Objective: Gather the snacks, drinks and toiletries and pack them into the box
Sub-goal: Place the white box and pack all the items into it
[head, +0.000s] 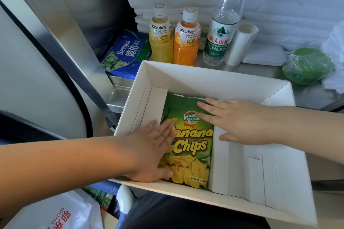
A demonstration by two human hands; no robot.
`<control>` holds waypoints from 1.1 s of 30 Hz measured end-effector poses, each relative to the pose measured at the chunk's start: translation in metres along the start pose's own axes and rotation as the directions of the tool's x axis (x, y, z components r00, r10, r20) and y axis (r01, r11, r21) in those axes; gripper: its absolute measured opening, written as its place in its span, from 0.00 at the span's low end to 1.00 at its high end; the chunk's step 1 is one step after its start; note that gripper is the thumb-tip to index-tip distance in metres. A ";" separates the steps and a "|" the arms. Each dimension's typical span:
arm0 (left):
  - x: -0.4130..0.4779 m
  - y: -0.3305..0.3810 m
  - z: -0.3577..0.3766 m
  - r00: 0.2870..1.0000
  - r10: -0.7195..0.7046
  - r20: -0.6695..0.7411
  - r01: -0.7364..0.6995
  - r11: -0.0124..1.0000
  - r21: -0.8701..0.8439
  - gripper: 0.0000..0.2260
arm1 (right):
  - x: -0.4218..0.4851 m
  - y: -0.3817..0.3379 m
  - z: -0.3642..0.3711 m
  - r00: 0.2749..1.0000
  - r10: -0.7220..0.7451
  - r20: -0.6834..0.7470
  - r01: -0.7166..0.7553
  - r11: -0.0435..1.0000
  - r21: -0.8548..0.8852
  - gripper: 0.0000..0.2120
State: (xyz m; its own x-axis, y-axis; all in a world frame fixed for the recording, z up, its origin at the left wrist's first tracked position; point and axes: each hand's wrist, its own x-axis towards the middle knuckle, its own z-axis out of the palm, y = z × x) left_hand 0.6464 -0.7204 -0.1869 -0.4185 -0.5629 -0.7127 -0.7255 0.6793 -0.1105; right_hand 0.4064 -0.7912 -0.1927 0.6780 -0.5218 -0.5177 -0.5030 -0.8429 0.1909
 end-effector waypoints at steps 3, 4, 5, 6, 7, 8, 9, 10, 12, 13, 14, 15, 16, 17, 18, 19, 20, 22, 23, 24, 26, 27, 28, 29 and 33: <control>0.004 0.003 0.000 0.999 0.035 -0.001 -0.035 0.999 0.038 0.36 | 0.000 -0.004 -0.001 0.998 0.019 0.053 -0.019 1.000 0.003 0.36; 0.004 0.002 0.000 0.999 0.031 -0.016 -0.030 0.998 0.049 0.35 | 0.000 -0.004 -0.002 0.998 0.018 0.059 -0.018 1.000 0.002 0.35; 0.003 -0.001 0.000 0.999 0.030 -0.032 -0.028 0.998 0.057 0.35 | -0.001 -0.004 -0.003 0.998 0.011 0.059 -0.011 1.000 0.000 0.35; 0.003 -0.003 0.000 0.998 0.033 -0.049 -0.030 0.998 0.058 0.34 | -0.003 -0.003 -0.004 0.998 0.002 0.057 -0.002 1.000 0.002 0.34; 0.003 -0.006 -0.001 0.997 0.040 -0.067 -0.036 0.998 0.053 0.34 | -0.005 -0.001 -0.005 0.998 -0.003 0.055 0.002 1.000 0.011 0.33; 0.005 -0.007 -0.003 0.995 0.049 -0.088 -0.045 0.998 0.051 0.35 | -0.008 0.001 -0.006 0.998 -0.006 0.056 0.004 1.000 0.025 0.33; 0.008 -0.008 -0.005 0.992 0.059 -0.109 -0.053 0.997 0.057 0.36 | -0.010 0.002 -0.006 0.998 -0.010 0.058 0.008 0.999 0.034 0.33; 0.011 -0.007 -0.008 0.989 0.069 -0.128 -0.061 0.996 0.068 0.37 | -0.012 0.003 -0.006 0.998 -0.014 0.065 0.012 0.999 0.037 0.34; 0.021 -0.005 -0.014 0.986 0.082 -0.147 -0.073 0.995 0.070 0.39 | -0.013 0.000 -0.006 0.994 -0.015 0.104 0.011 0.999 0.038 0.35; 0.025 -0.003 -0.016 0.986 0.084 -0.144 -0.076 0.995 0.060 0.40 | -0.013 -0.003 -0.007 0.992 -0.011 0.128 0.006 0.999 0.040 0.35; 0.029 -0.002 -0.019 0.987 0.082 -0.138 -0.076 0.996 0.052 0.41 | -0.012 -0.005 -0.007 0.989 -0.007 0.148 0.001 0.999 0.040 0.35; 0.033 -0.001 -0.020 0.989 0.079 -0.128 -0.073 0.996 0.046 0.42 | -0.011 -0.006 -0.009 0.987 -0.001 0.163 -0.005 0.999 0.037 0.36; 0.035 0.000 -0.022 0.991 0.074 -0.115 -0.070 0.997 0.041 0.43 | -0.009 -0.007 -0.011 0.985 0.004 0.174 -0.010 0.999 0.034 0.36; 0.038 0.000 -0.023 0.993 0.071 -0.095 -0.067 0.997 0.038 0.44 | -0.007 -0.007 -0.012 0.983 0.007 0.185 -0.012 1.000 0.027 0.35; 0.040 0.000 -0.024 0.995 0.067 -0.073 -0.065 0.997 0.036 0.44 | -0.005 -0.007 -0.014 0.981 0.009 0.195 -0.013 1.000 0.019 0.35; 0.041 0.000 -0.026 0.997 0.063 -0.051 -0.061 0.998 0.035 0.44 | -0.002 -0.007 -0.015 0.979 0.012 0.206 -0.014 1.000 0.010 0.35; 0.043 0.000 -0.027 0.998 0.056 -0.032 -0.055 0.998 0.032 0.44 | 0.000 -0.008 -0.015 0.977 0.017 0.215 -0.018 1.000 0.004 0.35; 0.044 0.001 -0.027 0.999 0.043 -0.007 -0.043 0.998 0.038 0.44 | 0.005 -0.012 -0.014 0.973 0.043 0.227 -0.040 0.999 -0.015 0.36; 0.045 0.002 -0.027 0.999 0.037 0.001 -0.037 0.998 0.052 0.44 | 0.008 -0.014 -0.013 0.971 0.061 0.232 -0.055 0.998 -0.030 0.37; 0.045 0.003 -0.027 1.000 0.031 0.006 -0.031 0.997 0.073 0.44 | 0.011 -0.018 -0.013 0.969 0.078 0.234 -0.070 0.997 -0.045 0.38; 0.048 0.005 -0.028 1.000 0.019 0.003 -0.019 0.991 0.132 0.45 | 0.018 -0.023 -0.013 0.966 0.105 0.235 -0.094 0.994 -0.060 0.39; 0.050 0.006 -0.029 1.000 0.019 -0.013 -0.017 0.987 0.161 0.45 | 0.020 -0.024 -0.014 0.965 0.114 0.237 -0.102 0.993 -0.061 0.39; 0.052 0.007 -0.031 0.999 0.030 -0.044 -0.022 0.984 0.178 0.46 | 0.021 -0.023 -0.015 0.964 0.117 0.241 -0.105 0.993 -0.061 0.39; 0.054 0.007 -0.033 0.995 0.054 -0.081 -0.038 0.982 0.186 0.46 | 0.020 -0.022 -0.016 0.963 0.115 0.244 -0.103 0.993 -0.063 0.39; 0.060 0.003 -0.035 0.986 0.115 -0.119 -0.103 0.989 0.106 0.46 | 0.004 -0.022 -0.017 0.960 0.139 0.243 -0.117 0.988 -0.100 0.36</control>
State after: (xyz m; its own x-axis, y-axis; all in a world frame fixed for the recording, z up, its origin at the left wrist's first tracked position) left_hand 0.6000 -0.7684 -0.2060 -0.5616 -0.5329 -0.6330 -0.6164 0.7798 -0.1095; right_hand 0.4291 -0.7770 -0.1845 0.4508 -0.5860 -0.6733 -0.5229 -0.7847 0.3328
